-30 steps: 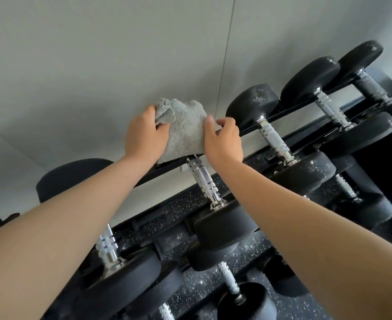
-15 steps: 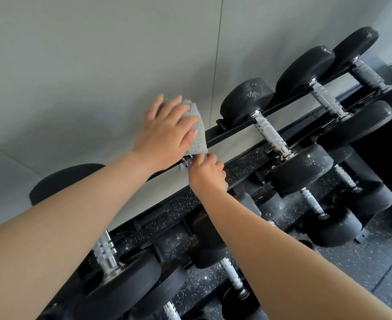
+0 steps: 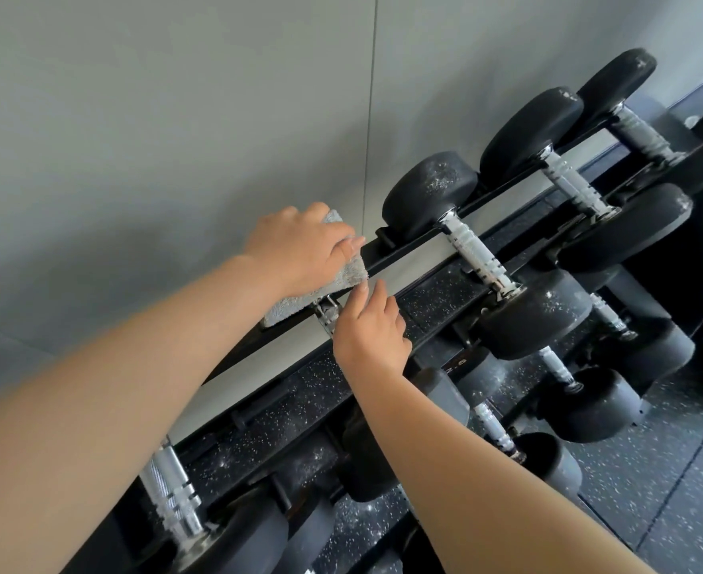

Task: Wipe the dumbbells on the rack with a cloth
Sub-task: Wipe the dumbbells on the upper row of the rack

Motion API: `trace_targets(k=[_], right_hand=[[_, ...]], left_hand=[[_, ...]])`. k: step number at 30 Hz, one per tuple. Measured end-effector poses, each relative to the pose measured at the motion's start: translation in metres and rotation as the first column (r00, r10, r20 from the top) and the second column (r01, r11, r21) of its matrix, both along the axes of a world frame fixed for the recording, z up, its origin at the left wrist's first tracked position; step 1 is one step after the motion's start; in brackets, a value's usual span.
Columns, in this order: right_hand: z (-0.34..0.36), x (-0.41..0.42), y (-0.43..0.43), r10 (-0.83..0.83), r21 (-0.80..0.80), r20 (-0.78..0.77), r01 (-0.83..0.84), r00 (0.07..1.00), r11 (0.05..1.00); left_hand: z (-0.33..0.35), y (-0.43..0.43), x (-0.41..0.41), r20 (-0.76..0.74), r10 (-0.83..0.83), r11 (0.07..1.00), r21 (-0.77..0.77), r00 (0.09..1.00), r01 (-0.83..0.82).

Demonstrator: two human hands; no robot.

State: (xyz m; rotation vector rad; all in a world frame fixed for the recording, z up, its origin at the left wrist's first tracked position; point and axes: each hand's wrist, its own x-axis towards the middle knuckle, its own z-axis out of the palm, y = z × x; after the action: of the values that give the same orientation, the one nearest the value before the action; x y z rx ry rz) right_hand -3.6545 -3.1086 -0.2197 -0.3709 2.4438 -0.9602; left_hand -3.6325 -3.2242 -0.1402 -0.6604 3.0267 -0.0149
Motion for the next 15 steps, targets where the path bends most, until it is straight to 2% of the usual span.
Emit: trace_targets(k=[3,7,9,11,12,15], right_hand=[[-0.003,-0.002,-0.001,-0.005,0.007,-0.022,0.005,1.0,1.0],[-0.004,-0.002,-0.001,-0.02,0.008,-0.067,0.02,0.998,1.0],[-0.005,-0.001,-0.002,-0.028,0.004,-0.09,0.028,0.996,1.0],[-0.005,-0.002,-0.003,-0.046,-0.016,-0.092,0.045,0.995,0.999],[-0.005,-0.002,-0.003,-0.058,-0.023,-0.089,0.056,0.994,0.998],[-0.005,0.0,-0.004,-0.09,-0.018,-0.109,0.089,0.99,0.996]], left_hand=[[0.003,-0.006,-0.019,0.04,-0.011,0.998,0.057,0.999,0.008],[0.006,-0.012,-0.041,0.173,-0.056,0.992,0.125,0.983,0.035],[0.005,-0.015,-0.043,0.093,-0.155,0.985,0.096,0.984,0.146],[0.002,-0.013,-0.037,-0.132,-0.311,0.95,-0.021,0.941,0.311],[0.001,-0.012,-0.032,-0.189,-0.338,0.941,-0.043,0.922,0.337],[-0.002,-0.011,-0.017,-0.136,-0.278,0.959,0.006,0.951,0.282]])
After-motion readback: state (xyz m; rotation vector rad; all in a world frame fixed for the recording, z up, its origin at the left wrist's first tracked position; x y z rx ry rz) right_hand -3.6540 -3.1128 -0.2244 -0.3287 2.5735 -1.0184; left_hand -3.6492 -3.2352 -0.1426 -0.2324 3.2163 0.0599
